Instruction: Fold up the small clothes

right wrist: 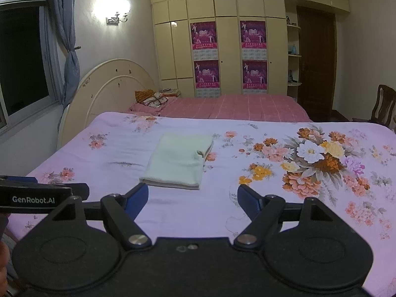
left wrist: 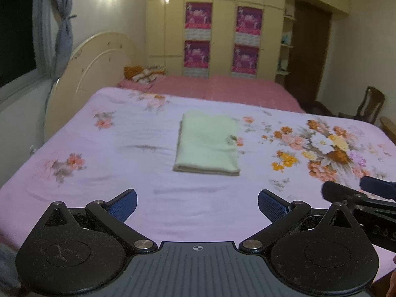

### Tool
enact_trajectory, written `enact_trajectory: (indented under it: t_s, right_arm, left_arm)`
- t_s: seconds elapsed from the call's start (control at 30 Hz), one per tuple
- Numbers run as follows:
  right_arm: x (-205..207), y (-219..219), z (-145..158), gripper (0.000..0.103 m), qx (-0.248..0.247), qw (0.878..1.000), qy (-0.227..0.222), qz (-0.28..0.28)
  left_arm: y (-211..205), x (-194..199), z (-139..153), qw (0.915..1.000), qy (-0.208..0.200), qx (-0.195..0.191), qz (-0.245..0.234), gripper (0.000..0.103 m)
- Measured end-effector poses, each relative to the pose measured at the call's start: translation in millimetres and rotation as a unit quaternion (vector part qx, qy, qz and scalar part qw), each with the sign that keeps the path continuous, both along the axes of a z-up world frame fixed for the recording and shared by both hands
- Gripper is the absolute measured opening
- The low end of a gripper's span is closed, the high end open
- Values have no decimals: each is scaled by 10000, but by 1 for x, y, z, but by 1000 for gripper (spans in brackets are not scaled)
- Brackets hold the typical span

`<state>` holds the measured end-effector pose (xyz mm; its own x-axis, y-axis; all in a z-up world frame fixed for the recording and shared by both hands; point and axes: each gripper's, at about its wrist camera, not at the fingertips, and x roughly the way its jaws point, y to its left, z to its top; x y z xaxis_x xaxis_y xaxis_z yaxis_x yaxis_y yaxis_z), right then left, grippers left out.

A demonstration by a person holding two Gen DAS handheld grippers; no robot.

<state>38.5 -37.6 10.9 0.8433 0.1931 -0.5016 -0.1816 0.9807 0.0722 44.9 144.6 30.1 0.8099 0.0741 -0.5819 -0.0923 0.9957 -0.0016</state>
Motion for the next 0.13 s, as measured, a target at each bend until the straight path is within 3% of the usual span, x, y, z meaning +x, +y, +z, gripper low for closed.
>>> enact_trajectory:
  t_s: [0.07,0.13]
  right_arm:
    - [3,0,-2,78,-6,10000,19,3]
    - [6,0,-3,78,-2,10000,48,2]
  left_arm:
    - [-6,1,-1,9996,-98,281,22,103]
    - [-9,7,-2,9994,-105,326,-3,103]
